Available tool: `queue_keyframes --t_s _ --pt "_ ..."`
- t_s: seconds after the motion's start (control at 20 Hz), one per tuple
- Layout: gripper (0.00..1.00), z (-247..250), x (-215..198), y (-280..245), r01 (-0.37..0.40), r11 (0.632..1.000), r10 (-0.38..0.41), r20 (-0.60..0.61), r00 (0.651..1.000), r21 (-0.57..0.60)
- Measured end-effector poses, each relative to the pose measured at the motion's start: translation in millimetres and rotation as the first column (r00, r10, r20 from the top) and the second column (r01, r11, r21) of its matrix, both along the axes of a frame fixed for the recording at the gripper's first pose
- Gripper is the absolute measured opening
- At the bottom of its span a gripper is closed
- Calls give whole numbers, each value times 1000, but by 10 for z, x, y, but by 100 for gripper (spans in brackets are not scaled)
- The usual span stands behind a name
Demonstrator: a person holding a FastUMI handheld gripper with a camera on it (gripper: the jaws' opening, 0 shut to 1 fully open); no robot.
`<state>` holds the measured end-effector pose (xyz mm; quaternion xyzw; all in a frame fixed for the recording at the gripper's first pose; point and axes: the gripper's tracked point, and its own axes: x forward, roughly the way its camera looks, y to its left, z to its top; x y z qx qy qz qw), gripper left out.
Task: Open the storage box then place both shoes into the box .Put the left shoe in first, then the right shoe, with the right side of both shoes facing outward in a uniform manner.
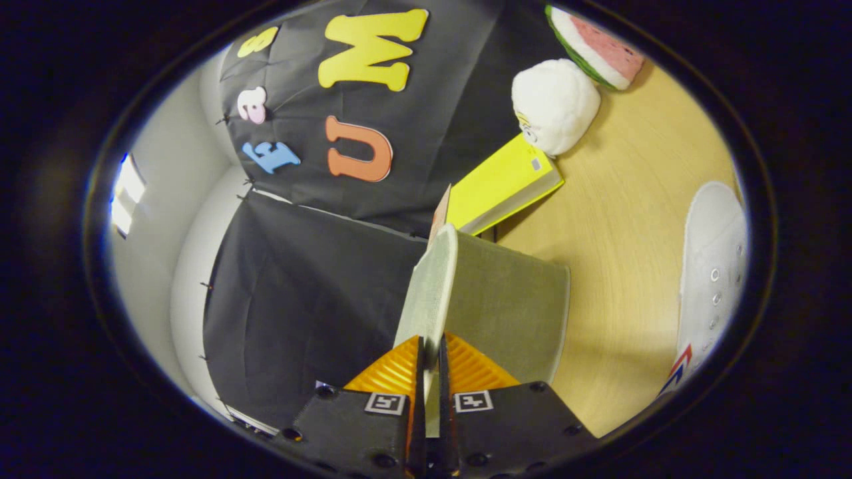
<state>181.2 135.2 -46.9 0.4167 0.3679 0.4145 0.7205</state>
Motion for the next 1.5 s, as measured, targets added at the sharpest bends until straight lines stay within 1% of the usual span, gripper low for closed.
queue_keyframes --t_s 0.05,0.1,0.2,0.45,0.65,0.8,1.0,1.2,1.4,1.5 --pt "8 93 -26 -17 13 1000 -12 16 1000 -19" --pt "5 148 -57 7 8 998 -6 41 999 -61" --pt "5 308 -111 47 13 992 -1 99 995 -122" --pt "5 752 -125 247 32 985 -5 162 987 -169" --pt "5 1032 -156 485 36 983 0 198 980 -179" --pt "5 1205 -136 687 27 985 6 192 981 -172" --pt "5 1409 -113 1003 33 988 -7 170 985 -153" --pt "5 1664 -183 1447 26 992 -5 172 985 -122" --pt "9 1798 -224 1972 31 989 -7 168 986 -144" --pt "12 1827 -177 2194 64 986 -37 174 984 -153"
